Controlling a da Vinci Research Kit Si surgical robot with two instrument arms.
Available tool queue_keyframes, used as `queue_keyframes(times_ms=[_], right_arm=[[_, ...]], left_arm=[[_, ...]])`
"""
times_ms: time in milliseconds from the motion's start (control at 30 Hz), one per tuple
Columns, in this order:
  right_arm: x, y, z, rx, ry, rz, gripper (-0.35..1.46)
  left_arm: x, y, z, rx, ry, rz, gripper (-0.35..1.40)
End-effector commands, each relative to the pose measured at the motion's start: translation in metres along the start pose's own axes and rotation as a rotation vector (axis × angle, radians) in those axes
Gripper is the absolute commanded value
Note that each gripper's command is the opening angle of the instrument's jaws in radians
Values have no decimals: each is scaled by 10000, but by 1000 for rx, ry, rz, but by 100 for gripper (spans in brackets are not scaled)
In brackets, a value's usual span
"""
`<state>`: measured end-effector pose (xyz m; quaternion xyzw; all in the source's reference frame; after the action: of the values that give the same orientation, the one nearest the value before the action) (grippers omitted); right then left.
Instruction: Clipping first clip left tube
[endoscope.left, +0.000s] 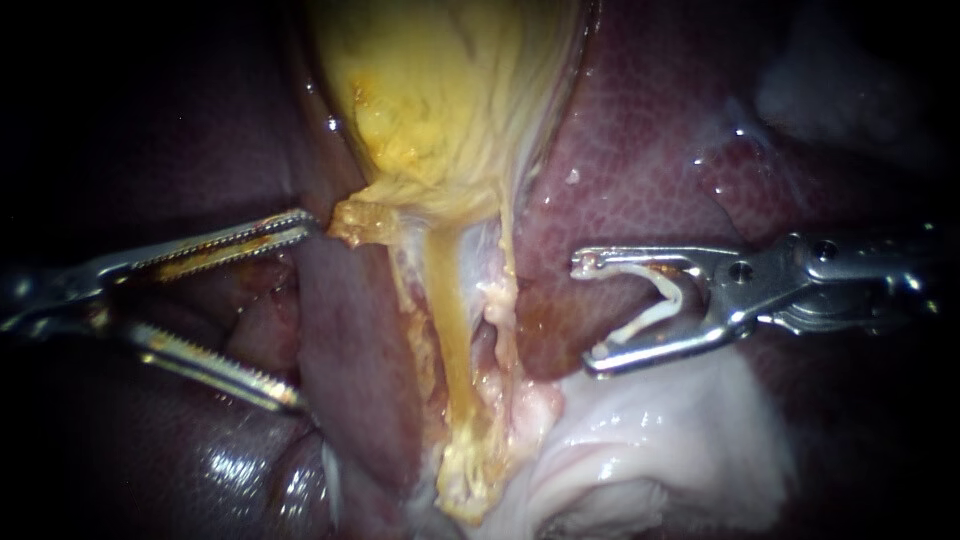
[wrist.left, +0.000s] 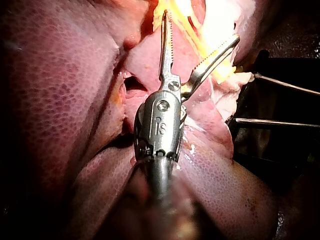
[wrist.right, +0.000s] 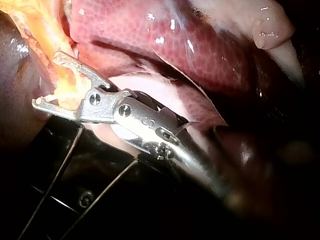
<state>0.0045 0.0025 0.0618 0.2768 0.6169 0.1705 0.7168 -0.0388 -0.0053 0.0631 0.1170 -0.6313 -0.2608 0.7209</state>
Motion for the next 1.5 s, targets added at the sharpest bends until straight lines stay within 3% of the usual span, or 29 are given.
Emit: queue_keyframes(times_ms=[33, 133, 433, 467, 667, 867, 967, 1000, 1300, 1500], right_arm=[[0, 0, 0, 0, 0, 0, 60], [0, 0, 0, 0, 0, 0, 60], [-2, 1, 2, -1, 0, -1, 60], [-2, 1, 2, -1, 1, -1, 60], [-4, 3, 2, -2, 0, -1, 60], [-4, 3, 2, -2, 0, -1, 60], [-4, 3, 2, -2, 0, -1, 60], [-4, 3, 3, -2, 1, -1, 60], [-5, 3, 4, -2, 1, -2, 60], [-9, 2, 6, 1, 1, -5, 60]], left_arm=[[0, 1, 0, -2, 0, 1, 109], [1, 5, 0, -18, 1, -42, 103], [23, 42, 7, -103, 0, -135, 83], [25, 45, 10, -110, -2, -165, 79], [28, 49, 25, -134, -3, -229, 57], [26, 48, 36, -143, 11, -302, 15], [24, 50, 36, -165, 22, -356, -30], [24, 51, 35, -173, 30, -363, -35], [27, 63, 27, -203, 80, -414, -35], [-1, 52, 3, -203, 82, -427, -35]])
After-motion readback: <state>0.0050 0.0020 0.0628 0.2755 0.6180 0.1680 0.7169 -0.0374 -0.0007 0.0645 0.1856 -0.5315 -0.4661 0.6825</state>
